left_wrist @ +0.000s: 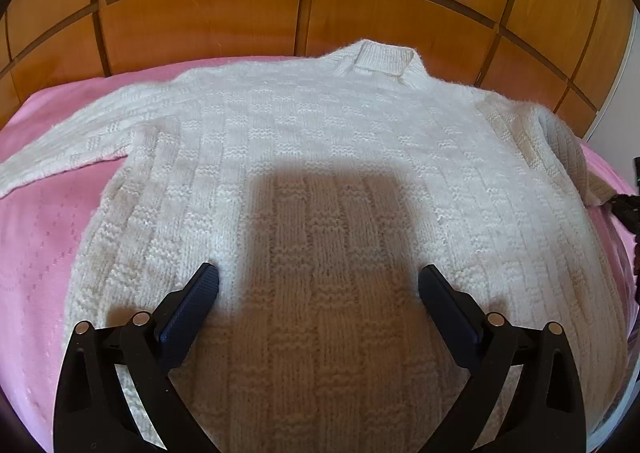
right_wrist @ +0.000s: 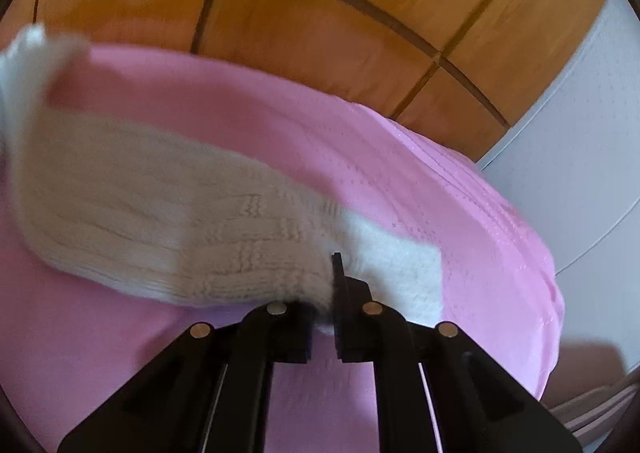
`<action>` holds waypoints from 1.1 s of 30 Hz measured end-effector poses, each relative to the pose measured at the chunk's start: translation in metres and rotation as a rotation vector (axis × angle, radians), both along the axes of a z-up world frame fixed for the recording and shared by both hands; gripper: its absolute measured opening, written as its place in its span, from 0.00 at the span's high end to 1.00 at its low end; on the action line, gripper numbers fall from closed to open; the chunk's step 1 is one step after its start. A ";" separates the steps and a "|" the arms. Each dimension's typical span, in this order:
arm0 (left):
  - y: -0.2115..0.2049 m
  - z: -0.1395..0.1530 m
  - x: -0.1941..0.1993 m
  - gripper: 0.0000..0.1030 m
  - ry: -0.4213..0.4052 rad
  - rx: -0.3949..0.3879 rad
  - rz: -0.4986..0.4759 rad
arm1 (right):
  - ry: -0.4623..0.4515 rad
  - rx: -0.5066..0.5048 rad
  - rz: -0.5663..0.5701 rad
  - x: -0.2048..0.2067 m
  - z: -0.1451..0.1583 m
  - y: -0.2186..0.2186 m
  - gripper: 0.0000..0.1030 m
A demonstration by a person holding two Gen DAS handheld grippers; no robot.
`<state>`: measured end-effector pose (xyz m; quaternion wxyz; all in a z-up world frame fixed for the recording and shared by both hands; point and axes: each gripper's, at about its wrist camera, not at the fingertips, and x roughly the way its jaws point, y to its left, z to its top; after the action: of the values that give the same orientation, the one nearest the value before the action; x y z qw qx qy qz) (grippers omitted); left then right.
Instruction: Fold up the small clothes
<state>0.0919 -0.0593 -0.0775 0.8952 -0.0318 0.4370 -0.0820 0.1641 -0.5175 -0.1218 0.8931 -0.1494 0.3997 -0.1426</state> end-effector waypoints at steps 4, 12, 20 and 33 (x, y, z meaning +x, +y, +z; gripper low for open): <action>0.000 -0.002 -0.001 0.04 -0.004 -0.012 -0.001 | -0.011 0.072 0.068 -0.033 0.050 0.009 0.94; 0.003 -0.004 -0.003 0.04 -0.027 -0.042 0.006 | 0.053 0.126 0.176 -0.082 0.124 0.026 0.94; 0.003 -0.006 -0.005 0.04 -0.030 -0.059 0.005 | 0.055 0.239 0.194 -0.104 0.165 0.027 0.94; 0.000 -0.008 -0.005 0.04 -0.024 -0.044 0.007 | -0.071 0.444 -0.441 0.009 0.121 -0.147 0.27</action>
<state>0.0870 -0.0597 -0.0850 0.8997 -0.0521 0.4243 -0.0886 0.1734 -0.6649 -0.0007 0.8649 0.1446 0.4122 -0.2471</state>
